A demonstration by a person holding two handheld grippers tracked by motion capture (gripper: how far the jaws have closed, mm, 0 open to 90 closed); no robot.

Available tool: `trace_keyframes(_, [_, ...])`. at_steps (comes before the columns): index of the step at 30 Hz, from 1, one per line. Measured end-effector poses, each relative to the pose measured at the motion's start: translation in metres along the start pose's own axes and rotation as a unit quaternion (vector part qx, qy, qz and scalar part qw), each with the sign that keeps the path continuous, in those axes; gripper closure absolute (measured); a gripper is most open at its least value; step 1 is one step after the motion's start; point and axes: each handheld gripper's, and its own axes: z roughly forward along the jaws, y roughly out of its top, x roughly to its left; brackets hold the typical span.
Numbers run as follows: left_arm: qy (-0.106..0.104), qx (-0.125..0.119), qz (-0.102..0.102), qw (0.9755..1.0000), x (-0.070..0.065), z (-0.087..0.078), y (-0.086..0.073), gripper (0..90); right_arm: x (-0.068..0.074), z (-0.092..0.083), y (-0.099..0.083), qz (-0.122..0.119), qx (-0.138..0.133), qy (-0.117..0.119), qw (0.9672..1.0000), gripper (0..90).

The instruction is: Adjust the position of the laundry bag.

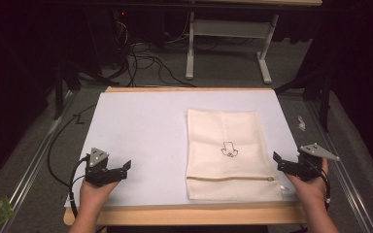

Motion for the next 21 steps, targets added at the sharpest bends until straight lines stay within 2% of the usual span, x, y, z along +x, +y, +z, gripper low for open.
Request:
trace_keyframes(4, [-0.01,0.002,-0.024,0.9997,0.006,0.001,-0.001,10.3,0.0,-0.002,-0.001,-0.001,0.002,0.0,1.0,4.7])
trace_keyframes(6, [-0.012,0.001,-0.025,0.9996,0.007,0.001,0.0,15.0,0.0,-0.002,-0.001,0.002,0.002,0.0,1.0,5.2])
trace_keyframes(9, [-0.014,-0.005,-0.02,0.9997,0.005,0.001,0.0,15.9,0.0,-0.001,-0.001,0.002,0.004,0.003,1.0,5.5])
trace_keyframes(11, [-0.015,-0.001,-0.018,0.9997,0.002,0.002,0.001,17.1,0.001,-0.001,-0.001,-0.004,0.005,0.005,1.0,6.1])
trace_keyframes(13, [-0.032,-0.001,-0.024,0.9992,-0.002,0.005,0.003,22.5,0.001,0.0,-0.002,-0.004,0.006,0.005,1.0,7.5])
trace_keyframes(14, [-0.046,-0.001,-0.031,0.9985,-0.007,0.009,0.005,26.6,0.001,0.0,-0.003,-0.003,0.007,0.004,1.0,8.2])
trace_keyframes(15, [-0.05,-0.001,-0.029,0.9983,-0.011,0.012,0.007,27.0,0.001,0.002,-0.004,-0.001,0.009,0.004,0.9999,8.9])
trace_keyframes(19, [-0.074,0.003,0.006,0.9972,-0.043,0.028,0.018,27.7,-0.001,0.001,-0.005,0.001,0.01,0.004,0.9999,9.9])
trace_keyframes(20, [-0.078,0.007,0.012,0.9969,-0.051,0.031,0.02,27.7,-0.001,0.0,-0.005,0.004,0.008,0.004,1.0,10.5])
trace_keyframes(21, [-0.085,0.011,0.01,0.9963,-0.058,0.035,0.021,27.2,-0.002,-0.001,-0.004,0.004,0.006,0.005,1.0,11.0])
